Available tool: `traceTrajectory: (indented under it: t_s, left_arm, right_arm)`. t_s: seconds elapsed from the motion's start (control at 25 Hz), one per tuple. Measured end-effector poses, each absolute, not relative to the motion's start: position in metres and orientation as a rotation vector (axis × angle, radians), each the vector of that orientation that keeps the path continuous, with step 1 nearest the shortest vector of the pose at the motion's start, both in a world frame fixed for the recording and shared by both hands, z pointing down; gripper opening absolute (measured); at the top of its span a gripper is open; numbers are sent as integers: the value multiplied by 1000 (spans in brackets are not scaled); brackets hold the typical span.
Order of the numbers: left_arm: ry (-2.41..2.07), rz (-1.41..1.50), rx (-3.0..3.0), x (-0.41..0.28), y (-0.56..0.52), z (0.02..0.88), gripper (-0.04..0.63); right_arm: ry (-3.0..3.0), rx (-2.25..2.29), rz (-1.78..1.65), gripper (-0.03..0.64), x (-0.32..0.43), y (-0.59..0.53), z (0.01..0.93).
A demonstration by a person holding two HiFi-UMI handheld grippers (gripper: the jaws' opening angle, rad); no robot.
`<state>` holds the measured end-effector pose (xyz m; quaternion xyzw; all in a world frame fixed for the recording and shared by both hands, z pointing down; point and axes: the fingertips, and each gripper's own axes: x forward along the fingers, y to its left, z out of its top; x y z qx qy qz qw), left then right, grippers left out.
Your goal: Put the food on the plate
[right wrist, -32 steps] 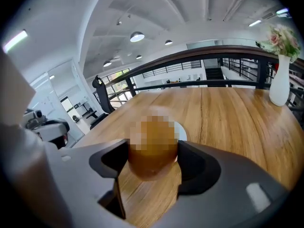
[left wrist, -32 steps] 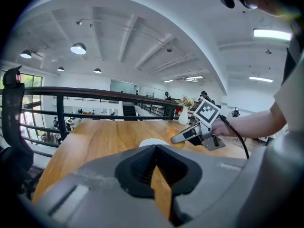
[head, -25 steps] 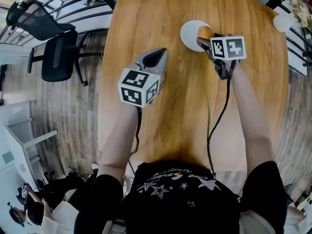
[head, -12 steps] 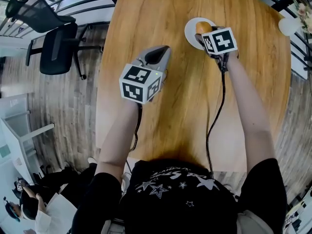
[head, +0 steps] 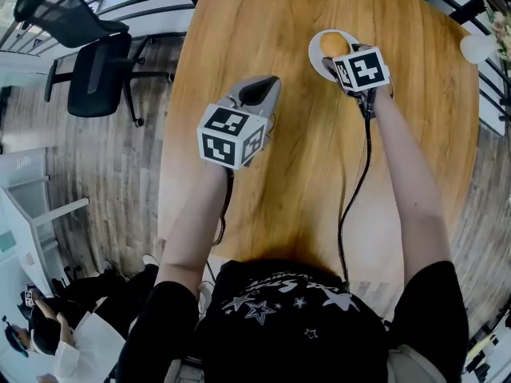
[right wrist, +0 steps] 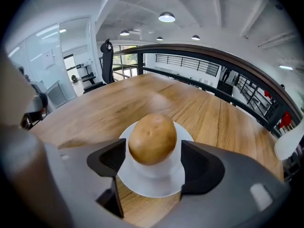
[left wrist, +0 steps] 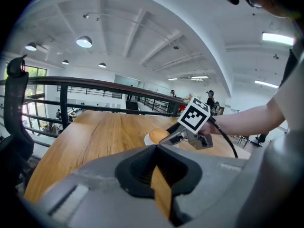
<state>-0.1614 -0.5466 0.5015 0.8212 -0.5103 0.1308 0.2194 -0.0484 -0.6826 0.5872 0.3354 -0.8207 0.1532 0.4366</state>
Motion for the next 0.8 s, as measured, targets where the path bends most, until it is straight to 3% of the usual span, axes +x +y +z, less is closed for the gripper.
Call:
traceTrajectory:
  t_s: [0.16,0.8]
  left_arm:
    - [-1413,363,2265,-163,-544,502,2]
    - [-1428,354,2269,-164,-506,484,2]
  right_arm:
    - [-2040,829,383,391,-47,-681,588]
    - [-2106,886,383,393,-40,-652,542]
